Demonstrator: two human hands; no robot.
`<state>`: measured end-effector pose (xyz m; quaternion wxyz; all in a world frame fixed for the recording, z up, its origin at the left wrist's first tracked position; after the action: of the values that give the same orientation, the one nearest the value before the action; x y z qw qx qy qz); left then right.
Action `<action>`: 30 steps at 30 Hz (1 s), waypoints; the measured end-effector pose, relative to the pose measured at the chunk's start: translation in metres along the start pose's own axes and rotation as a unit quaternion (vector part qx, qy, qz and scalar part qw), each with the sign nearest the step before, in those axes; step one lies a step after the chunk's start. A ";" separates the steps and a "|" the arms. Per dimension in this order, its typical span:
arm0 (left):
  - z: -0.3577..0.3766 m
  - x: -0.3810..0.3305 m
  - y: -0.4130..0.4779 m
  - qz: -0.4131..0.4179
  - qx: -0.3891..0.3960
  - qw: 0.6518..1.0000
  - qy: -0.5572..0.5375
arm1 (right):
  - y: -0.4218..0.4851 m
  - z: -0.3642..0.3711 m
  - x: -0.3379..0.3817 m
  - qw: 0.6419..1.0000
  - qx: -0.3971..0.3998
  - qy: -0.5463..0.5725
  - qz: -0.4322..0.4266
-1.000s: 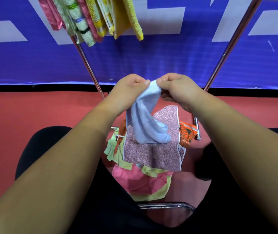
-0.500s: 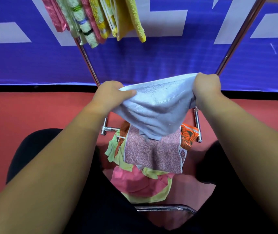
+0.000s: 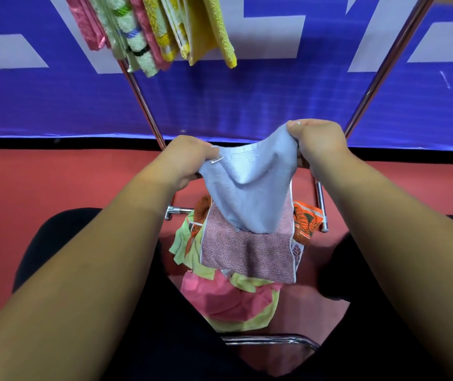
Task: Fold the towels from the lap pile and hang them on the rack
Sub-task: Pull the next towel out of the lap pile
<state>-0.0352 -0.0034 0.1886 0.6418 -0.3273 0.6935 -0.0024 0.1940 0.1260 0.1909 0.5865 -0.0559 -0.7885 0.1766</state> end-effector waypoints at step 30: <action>0.047 0.013 0.002 -0.014 -0.015 0.998 -0.059 | -0.031 0.073 -0.018 0.924 0.144 -0.292 -0.203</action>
<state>0.0062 0.0119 0.1682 0.6765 -0.3461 0.6498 0.0191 0.1347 0.0766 0.1668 0.3555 0.2442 -0.8852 0.1745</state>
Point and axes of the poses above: each hand's wrist, its own y-axis towards the middle knuckle, its own z-axis out of the palm, x = y × z, the point moved 2 cm from there along y, towards the middle knuckle, and after that the axes turned 1 degree about z, right-handed, at the moved point
